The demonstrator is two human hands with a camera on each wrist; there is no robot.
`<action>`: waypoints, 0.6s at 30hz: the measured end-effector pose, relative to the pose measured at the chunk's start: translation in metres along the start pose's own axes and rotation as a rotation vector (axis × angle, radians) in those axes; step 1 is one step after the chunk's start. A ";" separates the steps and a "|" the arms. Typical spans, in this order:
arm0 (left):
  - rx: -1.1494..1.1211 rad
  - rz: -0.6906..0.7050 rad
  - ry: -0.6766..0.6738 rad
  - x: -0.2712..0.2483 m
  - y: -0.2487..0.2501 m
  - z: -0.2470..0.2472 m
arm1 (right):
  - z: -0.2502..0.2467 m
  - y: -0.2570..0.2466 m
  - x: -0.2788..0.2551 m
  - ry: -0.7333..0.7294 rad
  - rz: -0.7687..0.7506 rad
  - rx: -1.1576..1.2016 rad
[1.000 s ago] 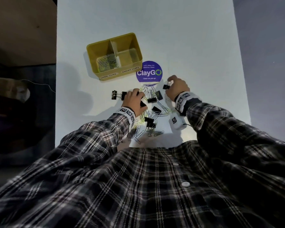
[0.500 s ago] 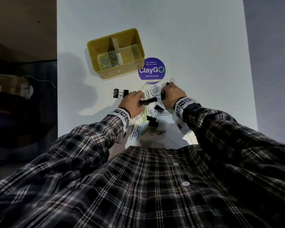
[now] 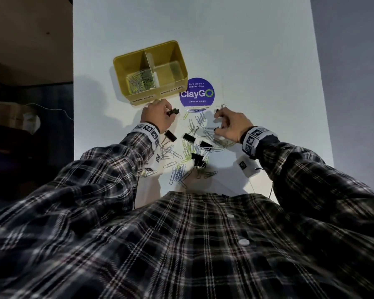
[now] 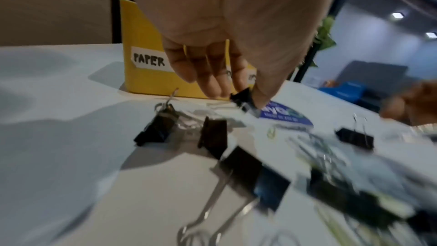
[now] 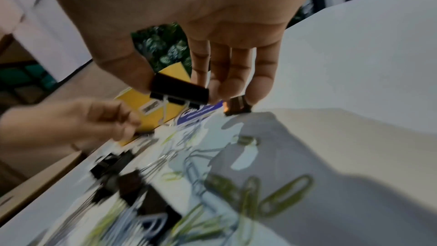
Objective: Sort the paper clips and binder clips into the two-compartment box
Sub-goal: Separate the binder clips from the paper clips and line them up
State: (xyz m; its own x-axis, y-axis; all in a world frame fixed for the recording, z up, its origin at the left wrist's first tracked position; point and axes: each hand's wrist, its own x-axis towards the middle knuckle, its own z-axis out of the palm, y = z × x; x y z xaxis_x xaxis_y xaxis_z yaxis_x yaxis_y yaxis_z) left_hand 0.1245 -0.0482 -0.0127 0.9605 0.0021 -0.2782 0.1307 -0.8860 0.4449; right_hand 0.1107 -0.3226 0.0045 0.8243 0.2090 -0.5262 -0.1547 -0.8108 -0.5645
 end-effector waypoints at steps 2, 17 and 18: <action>0.154 0.102 0.000 -0.007 0.004 0.010 | -0.010 0.008 -0.002 0.101 0.041 0.035; -0.049 0.137 -0.092 -0.035 0.034 0.039 | 0.009 0.031 -0.008 0.480 0.126 -0.242; -0.037 0.122 -0.046 -0.030 0.033 0.033 | 0.012 0.023 -0.007 0.488 0.058 -0.260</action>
State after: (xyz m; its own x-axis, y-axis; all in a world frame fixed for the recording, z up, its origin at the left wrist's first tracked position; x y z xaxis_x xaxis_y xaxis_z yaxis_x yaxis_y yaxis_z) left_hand 0.0923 -0.0923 -0.0176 0.9576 -0.1270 -0.2588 0.0234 -0.8605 0.5089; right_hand 0.0948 -0.3366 -0.0123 0.9846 -0.0672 -0.1615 -0.1188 -0.9345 -0.3356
